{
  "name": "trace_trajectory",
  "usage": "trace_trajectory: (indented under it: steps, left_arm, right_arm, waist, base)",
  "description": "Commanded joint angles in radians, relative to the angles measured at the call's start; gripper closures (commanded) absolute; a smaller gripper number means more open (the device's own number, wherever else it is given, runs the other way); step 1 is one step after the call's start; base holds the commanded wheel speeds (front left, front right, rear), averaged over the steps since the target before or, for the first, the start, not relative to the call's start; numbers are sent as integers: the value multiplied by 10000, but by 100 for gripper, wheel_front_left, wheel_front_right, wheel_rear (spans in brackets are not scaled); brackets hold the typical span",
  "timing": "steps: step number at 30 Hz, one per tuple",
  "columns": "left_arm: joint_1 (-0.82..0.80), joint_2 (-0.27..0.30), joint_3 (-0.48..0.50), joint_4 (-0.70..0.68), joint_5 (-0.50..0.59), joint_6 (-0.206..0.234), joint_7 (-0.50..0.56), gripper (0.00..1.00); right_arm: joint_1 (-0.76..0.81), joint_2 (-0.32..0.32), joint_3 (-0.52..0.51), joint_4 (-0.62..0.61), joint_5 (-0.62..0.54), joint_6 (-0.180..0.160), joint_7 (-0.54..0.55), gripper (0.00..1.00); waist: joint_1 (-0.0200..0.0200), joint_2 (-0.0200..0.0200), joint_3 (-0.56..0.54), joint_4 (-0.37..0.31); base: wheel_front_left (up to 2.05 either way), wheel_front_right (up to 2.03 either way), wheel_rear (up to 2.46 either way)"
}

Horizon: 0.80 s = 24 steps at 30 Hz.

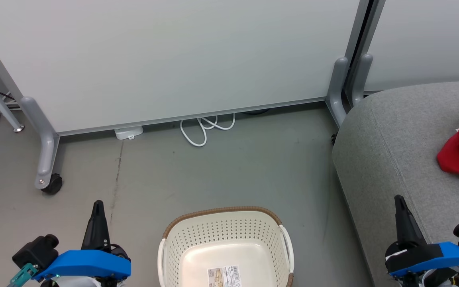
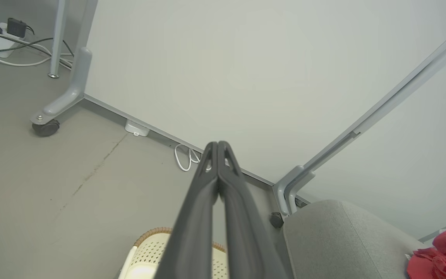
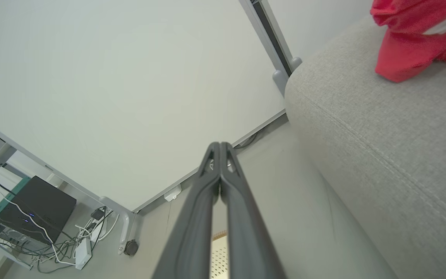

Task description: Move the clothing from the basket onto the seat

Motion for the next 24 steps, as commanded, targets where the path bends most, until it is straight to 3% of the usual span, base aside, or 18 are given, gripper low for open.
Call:
trace_trajectory:
  steps: [1, 24]
  left_arm:
    - [-317, 11, 97, -182, -346, -23, 91, 100]
    - [-454, 13, 434, -249, -3332, -167, 873, 100]
  right_arm:
    - [-183, -15, -34, -175, 378, 2, 70, 100]
    - [-250, 10, -105, -357, 3429, 3, 871, 100]
  waist:
    - [-1, -1, -3, 1]
    - [-1, -1, -54, 6]
  base:
    - [0, 0, 0]
    - [0, 0, 0]
